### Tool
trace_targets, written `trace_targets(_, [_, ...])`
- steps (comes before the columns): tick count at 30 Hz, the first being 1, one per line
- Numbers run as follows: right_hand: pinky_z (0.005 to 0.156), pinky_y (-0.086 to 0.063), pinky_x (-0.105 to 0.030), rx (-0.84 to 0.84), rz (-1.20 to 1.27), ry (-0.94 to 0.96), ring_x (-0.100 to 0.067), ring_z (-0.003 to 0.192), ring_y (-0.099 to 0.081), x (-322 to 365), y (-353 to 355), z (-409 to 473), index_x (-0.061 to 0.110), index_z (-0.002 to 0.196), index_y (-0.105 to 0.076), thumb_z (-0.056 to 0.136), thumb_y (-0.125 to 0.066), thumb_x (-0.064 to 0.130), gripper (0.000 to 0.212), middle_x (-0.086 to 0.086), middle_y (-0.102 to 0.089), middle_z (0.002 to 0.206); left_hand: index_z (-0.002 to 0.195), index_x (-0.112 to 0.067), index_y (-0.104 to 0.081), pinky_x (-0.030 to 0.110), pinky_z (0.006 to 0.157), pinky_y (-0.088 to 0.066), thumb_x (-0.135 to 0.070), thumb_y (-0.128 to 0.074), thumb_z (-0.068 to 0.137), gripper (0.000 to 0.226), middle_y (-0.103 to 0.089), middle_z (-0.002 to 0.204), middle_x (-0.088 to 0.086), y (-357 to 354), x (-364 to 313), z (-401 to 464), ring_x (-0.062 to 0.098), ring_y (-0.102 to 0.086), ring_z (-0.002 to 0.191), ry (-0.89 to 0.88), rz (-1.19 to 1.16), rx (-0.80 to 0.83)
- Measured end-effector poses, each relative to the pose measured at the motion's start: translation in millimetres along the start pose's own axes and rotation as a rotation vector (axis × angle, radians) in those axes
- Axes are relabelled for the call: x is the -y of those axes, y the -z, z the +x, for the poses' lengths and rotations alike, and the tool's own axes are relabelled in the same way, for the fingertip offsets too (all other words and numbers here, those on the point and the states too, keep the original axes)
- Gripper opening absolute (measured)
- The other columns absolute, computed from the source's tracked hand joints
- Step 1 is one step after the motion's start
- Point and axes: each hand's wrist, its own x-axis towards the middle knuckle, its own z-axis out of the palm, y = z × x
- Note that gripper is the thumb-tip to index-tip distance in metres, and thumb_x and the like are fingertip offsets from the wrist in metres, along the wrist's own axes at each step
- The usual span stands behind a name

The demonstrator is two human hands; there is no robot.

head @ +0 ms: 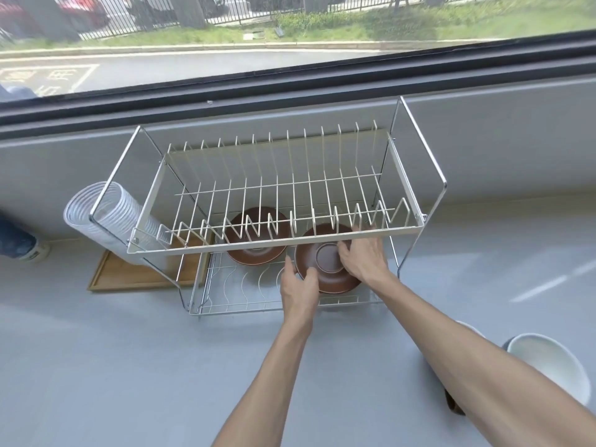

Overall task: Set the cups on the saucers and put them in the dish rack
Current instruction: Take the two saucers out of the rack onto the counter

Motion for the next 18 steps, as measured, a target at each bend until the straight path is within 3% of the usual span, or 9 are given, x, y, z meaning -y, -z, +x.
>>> trace_targets(2, [0.101, -0.036, -0.044, 0.035, 0.013, -0.042, -0.046, 0.121, -0.042, -1, 3, -8, -0.004, 0.120, -0.056, 0.097, -0.048, 0.029, 0.041, -0.030, -0.050, 0.128, 0.149, -0.032, -0.044, 0.050, 0.101, -0.054, -0.042, -0.050, 0.063, 0.086, -0.057, 0.143, 0.003, 3, 13, 7, 0.028, -0.059, 0.127, -0.003, 0.027, -0.017])
trace_targets(4, [0.098, -0.038, -0.043, 0.052, 0.022, -0.063, -0.044, 0.119, -0.043, -2, 6, -17, -0.005, 0.113, -0.055, 0.098, -0.048, 0.031, 0.039, -0.028, -0.045, 0.127, 0.130, -0.035, -0.060, 0.052, 0.095, -0.057, -0.040, -0.048, 0.061, 0.070, -0.068, 0.127, 0.007, 6, 20, 6, 0.030, -0.066, 0.114, -0.011, 0.042, -0.005])
trace_targets(6, [0.096, -0.040, -0.041, 0.033, 0.021, -0.034, -0.041, 0.119, -0.045, -3, 9, -29, 0.001, 0.122, -0.053, 0.097, -0.050, 0.032, 0.041, -0.025, -0.043, 0.127, 0.117, -0.035, -0.068, 0.051, 0.087, -0.062, -0.024, -0.048, 0.073, 0.049, -0.074, 0.111, 0.004, 15, 9, -14, 0.023, -0.071, 0.095, -0.017, 0.008, 0.017])
trace_targets(8, [0.097, -0.041, -0.039, 0.023, 0.039, 0.003, -0.038, 0.119, -0.047, -4, 11, -41, 0.008, 0.136, -0.048, 0.096, -0.051, 0.033, 0.048, -0.021, -0.042, 0.130, 0.117, -0.031, -0.071, 0.042, 0.078, -0.065, -0.008, -0.044, 0.084, 0.047, -0.073, 0.103, 0.002, 23, 0, -32, 0.015, -0.066, 0.077, -0.017, -0.044, 0.042])
trace_targets(11, [0.098, -0.039, -0.038, 0.042, 0.050, 0.013, -0.036, 0.121, -0.047, -8, 10, -60, 0.006, 0.138, -0.046, 0.096, -0.052, 0.032, 0.050, -0.019, -0.043, 0.130, 0.116, -0.029, -0.071, 0.028, 0.061, -0.062, -0.001, -0.040, 0.089, 0.049, -0.072, 0.094, 0.000, 36, -1, -47, 0.007, -0.062, 0.062, -0.024, -0.045, 0.053])
trace_targets(18, [0.104, -0.039, -0.042, 0.082, 0.097, -0.044, -0.037, 0.127, -0.046, -22, 13, -110, 0.005, 0.137, -0.046, 0.095, -0.051, 0.039, 0.054, -0.020, -0.047, 0.136, 0.114, -0.018, -0.069, 0.042, 0.080, -0.063, -0.003, -0.043, 0.092, 0.037, -0.063, 0.090, 0.000, 58, 9, -80, 0.011, -0.056, 0.067, -0.028, -0.020, 0.038])
